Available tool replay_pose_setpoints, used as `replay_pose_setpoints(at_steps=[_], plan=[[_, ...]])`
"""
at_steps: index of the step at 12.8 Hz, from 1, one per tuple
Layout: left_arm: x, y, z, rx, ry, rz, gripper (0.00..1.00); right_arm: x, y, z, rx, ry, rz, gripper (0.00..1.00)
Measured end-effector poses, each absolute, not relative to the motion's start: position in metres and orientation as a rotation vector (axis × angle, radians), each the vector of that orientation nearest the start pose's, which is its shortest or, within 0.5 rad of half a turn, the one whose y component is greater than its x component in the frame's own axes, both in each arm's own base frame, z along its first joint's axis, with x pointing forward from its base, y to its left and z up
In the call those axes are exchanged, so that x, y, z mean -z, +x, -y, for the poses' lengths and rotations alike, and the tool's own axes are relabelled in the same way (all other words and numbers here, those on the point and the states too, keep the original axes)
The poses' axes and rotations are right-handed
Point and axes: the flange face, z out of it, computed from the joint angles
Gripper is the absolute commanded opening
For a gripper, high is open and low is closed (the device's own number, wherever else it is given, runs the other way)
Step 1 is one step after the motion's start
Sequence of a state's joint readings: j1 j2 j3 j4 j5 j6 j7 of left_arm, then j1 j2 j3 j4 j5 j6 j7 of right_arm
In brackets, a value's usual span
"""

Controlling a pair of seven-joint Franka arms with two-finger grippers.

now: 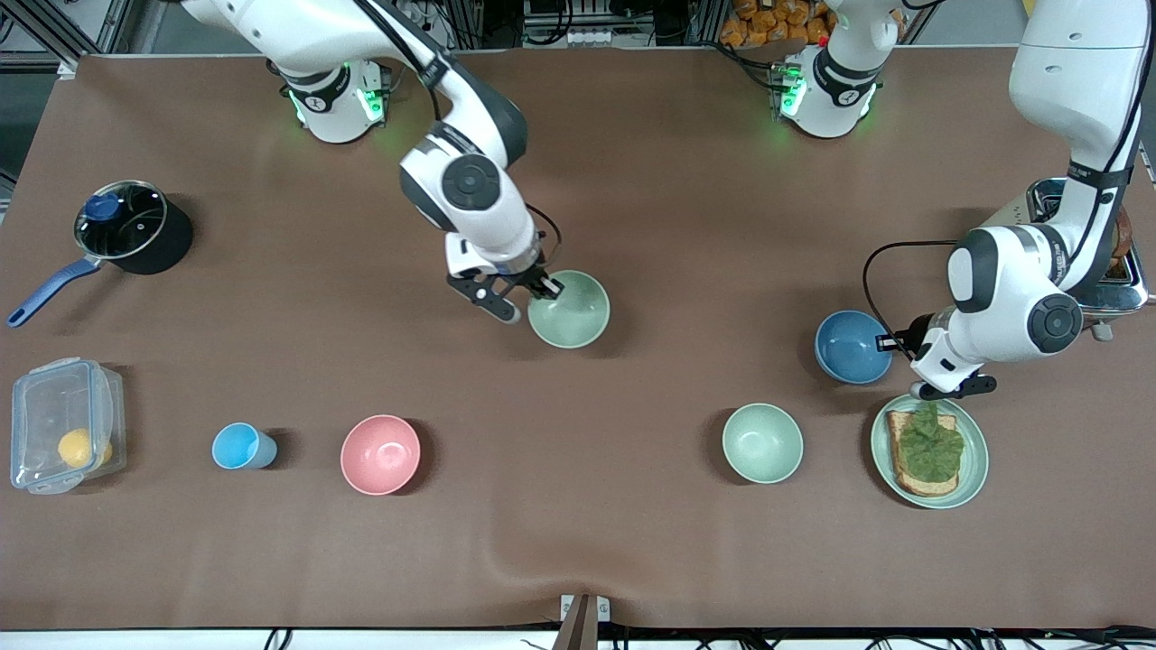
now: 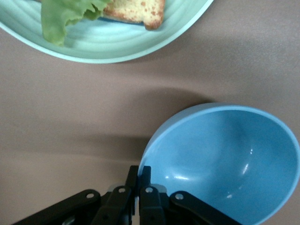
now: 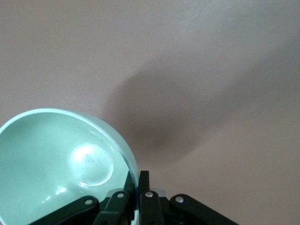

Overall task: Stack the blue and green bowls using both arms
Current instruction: 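Slide the green bowl with the right gripper while the left gripper grips the blue bowl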

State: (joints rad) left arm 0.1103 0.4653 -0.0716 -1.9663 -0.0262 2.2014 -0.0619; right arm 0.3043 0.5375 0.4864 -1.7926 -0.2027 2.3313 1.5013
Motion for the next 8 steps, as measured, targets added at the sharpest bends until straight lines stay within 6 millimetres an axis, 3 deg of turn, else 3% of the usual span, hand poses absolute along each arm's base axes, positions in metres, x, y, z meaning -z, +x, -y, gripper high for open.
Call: replay_pose_setpoints(at_steps=[3,8], plan=[[-0.226,0.596,-0.020,-0.333,-3.170,0.185,0.00,-0.258,0.481,-0.471,-0.049,-2.859,-1.005,0.00],[-0.251,0.603,0.003,-0.286,-3.190,0.123,0.00,-0.235,0.472,-0.480,0.003,-2.891,-1.007,0.00]])
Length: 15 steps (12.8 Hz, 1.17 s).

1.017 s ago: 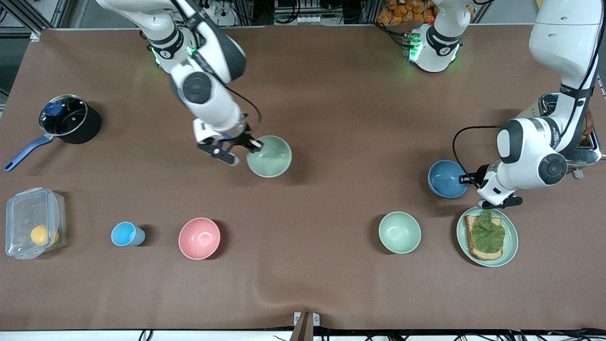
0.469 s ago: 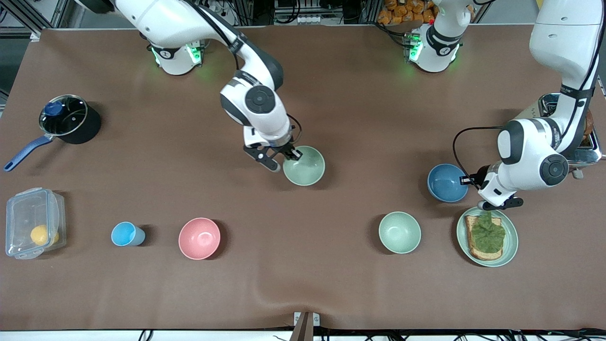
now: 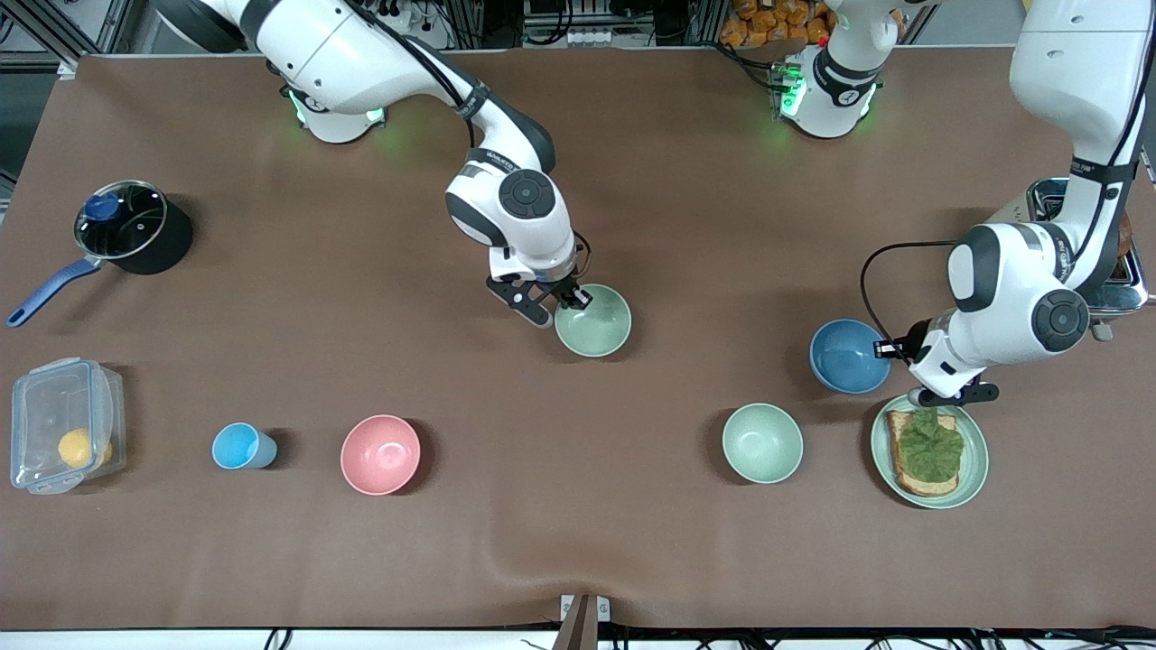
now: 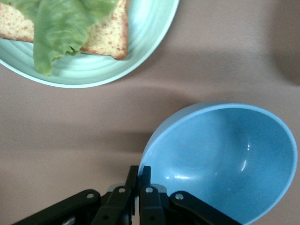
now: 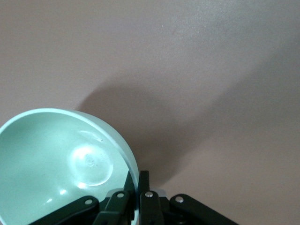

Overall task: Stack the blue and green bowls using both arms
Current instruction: 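Slide the green bowl with the right gripper while the left gripper grips the blue bowl, then carry the blue bowl with the left gripper over the green bowl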

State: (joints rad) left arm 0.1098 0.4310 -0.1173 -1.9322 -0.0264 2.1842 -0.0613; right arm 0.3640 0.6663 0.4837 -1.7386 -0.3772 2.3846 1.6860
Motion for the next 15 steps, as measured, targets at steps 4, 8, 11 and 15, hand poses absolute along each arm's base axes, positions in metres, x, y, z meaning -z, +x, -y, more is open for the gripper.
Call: replay_pose_setpoints(at_steps=[4,8,11,15], plan=[[-0.277,0.601,0.034,-0.274,-3.210,0.097,0.00,-0.227,0.474,-0.476,0.040,-2.912,-1.002,1.00],[-0.304,0.596,0.093,-0.246,-3.222,0.164,0.00,-0.226,0.475,-0.475,0.045,-2.891,-1.067,1.00],[-0.323,0.588,0.139,-0.227,-3.229,0.239,0.00,-0.236,0.490,-0.465,0.034,-2.897,-1.119,1.00],[-0.360,0.572,0.239,-0.174,-3.246,0.416,0.00,-0.299,0.524,-0.435,-0.094,-2.878,-1.191,1.00]])
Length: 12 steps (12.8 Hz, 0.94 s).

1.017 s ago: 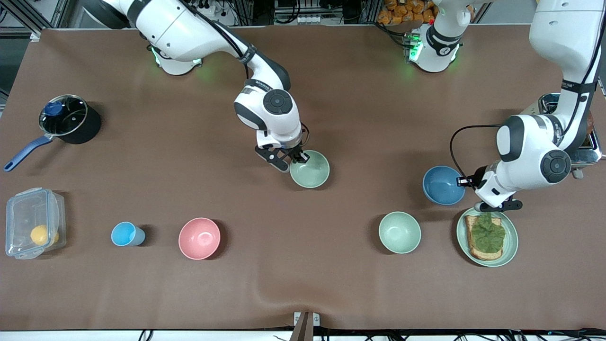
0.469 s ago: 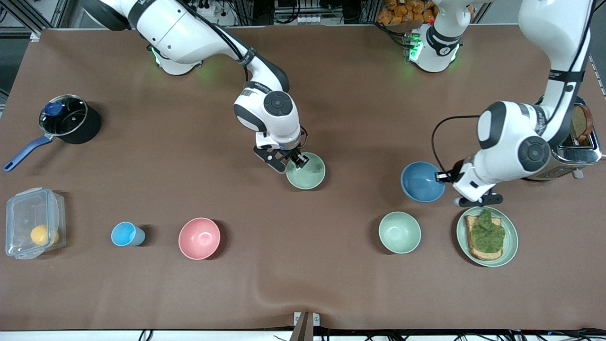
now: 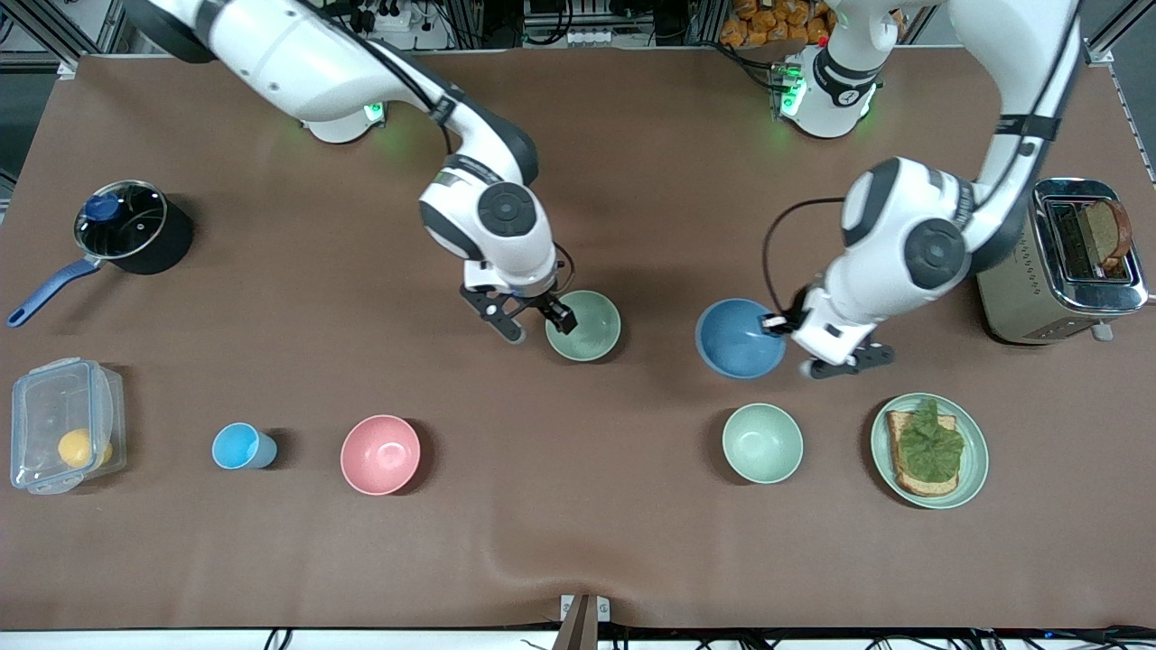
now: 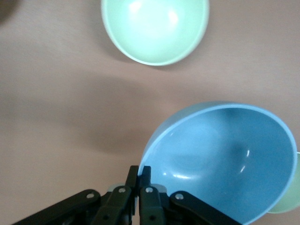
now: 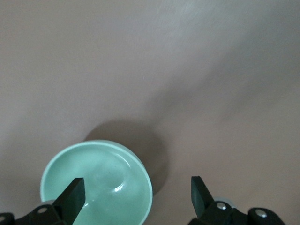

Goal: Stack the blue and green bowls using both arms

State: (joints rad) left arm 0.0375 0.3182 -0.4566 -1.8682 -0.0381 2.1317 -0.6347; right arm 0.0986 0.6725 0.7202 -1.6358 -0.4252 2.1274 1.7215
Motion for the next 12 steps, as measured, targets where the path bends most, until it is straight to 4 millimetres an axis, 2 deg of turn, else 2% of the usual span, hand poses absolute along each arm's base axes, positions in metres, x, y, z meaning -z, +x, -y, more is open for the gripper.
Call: replay_pose_setpoints(at_steps=[2,5,7,9,10,12], plan=[[-0.368,0.558,0.290,-0.174,-3.240,0.494,0.00,-0.319,0.542,-0.408,-0.156,-2.843,-1.241,1.00],[-0.364,0.541,0.355,-0.217,-3.238,0.570,0.00,-0.313,0.557,-0.382,-0.264,-2.768,-1.351,1.00],[-0.352,0.534,0.393,-0.266,-3.226,0.650,0.00,-0.295,0.564,-0.368,-0.341,-2.666,-1.433,1.00],[-0.334,0.527,0.428,-0.315,-3.204,0.719,0.00,-0.266,0.568,-0.353,-0.367,-2.575,-1.499,1.00],[-0.323,0.525,0.437,-0.341,-3.196,0.724,0.00,-0.250,0.567,-0.348,-0.370,-2.551,-1.516,1.00],[-0.306,0.525,0.443,-0.377,-3.183,0.724,0.00,-0.225,0.563,-0.345,-0.400,-2.513,-1.550,1.00]])
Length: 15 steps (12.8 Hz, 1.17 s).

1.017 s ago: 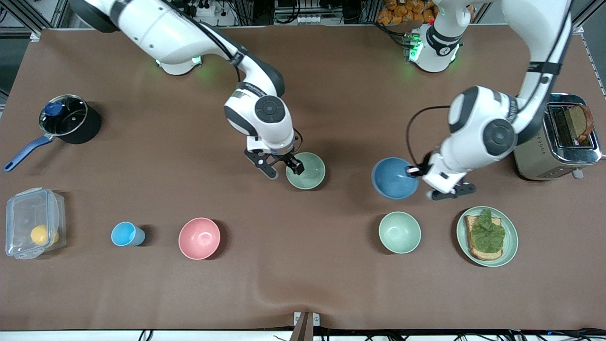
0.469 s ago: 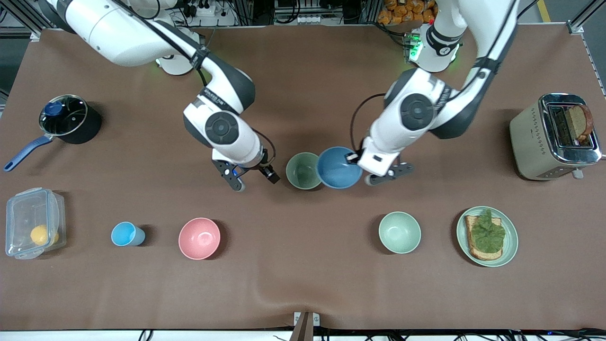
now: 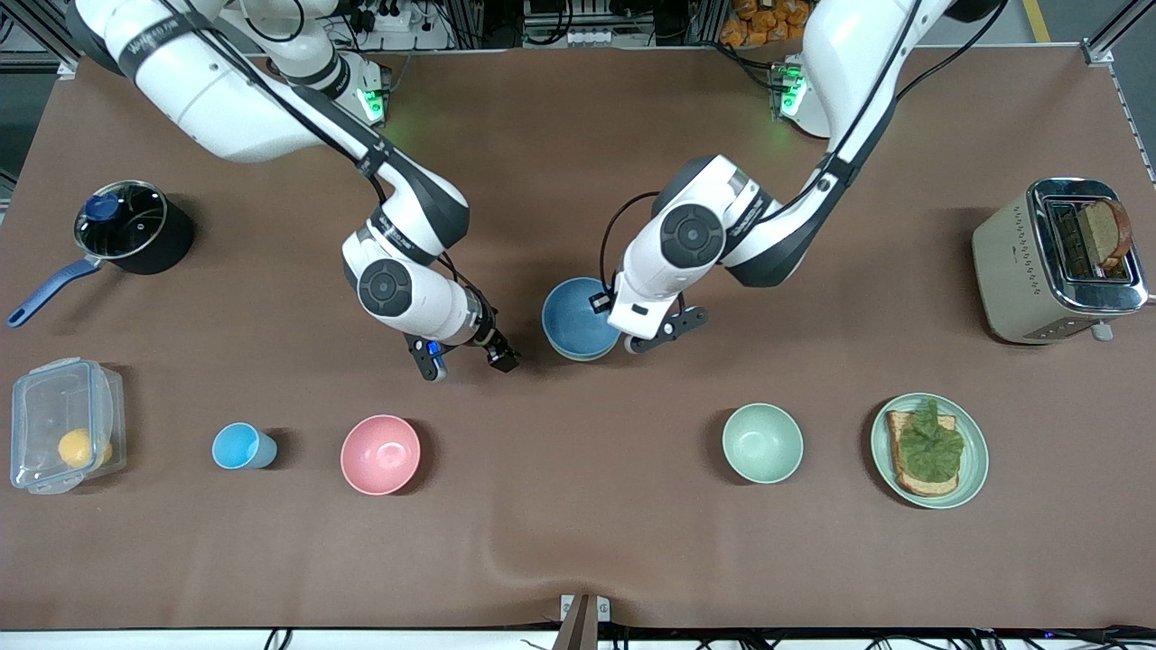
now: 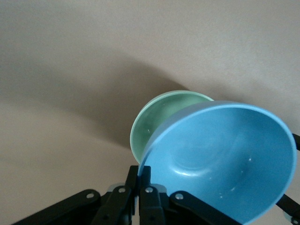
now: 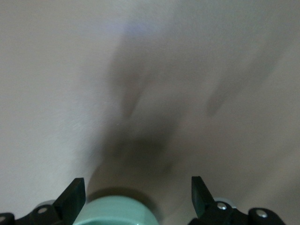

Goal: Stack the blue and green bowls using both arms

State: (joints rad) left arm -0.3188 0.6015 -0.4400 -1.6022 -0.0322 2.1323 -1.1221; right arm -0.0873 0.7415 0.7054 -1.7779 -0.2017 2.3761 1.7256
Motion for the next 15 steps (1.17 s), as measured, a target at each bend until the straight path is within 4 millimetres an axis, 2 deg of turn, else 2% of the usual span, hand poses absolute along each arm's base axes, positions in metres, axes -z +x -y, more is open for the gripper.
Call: replay_pose_setpoints(at_steps=[4,8,15], plan=[[-0.296,0.529,0.441,-0.394,-3.173,0.734,0.00,-0.210,0.567,-0.353,-0.416,-2.316,-1.719,1.00],[-0.295,0.528,0.441,-0.397,-3.171,0.736,0.00,-0.207,0.568,-0.356,-0.417,-2.269,-1.739,1.00],[-0.275,0.523,0.441,-0.437,-3.143,0.739,0.00,-0.198,0.566,-0.358,-0.431,-2.247,-1.743,1.00]])
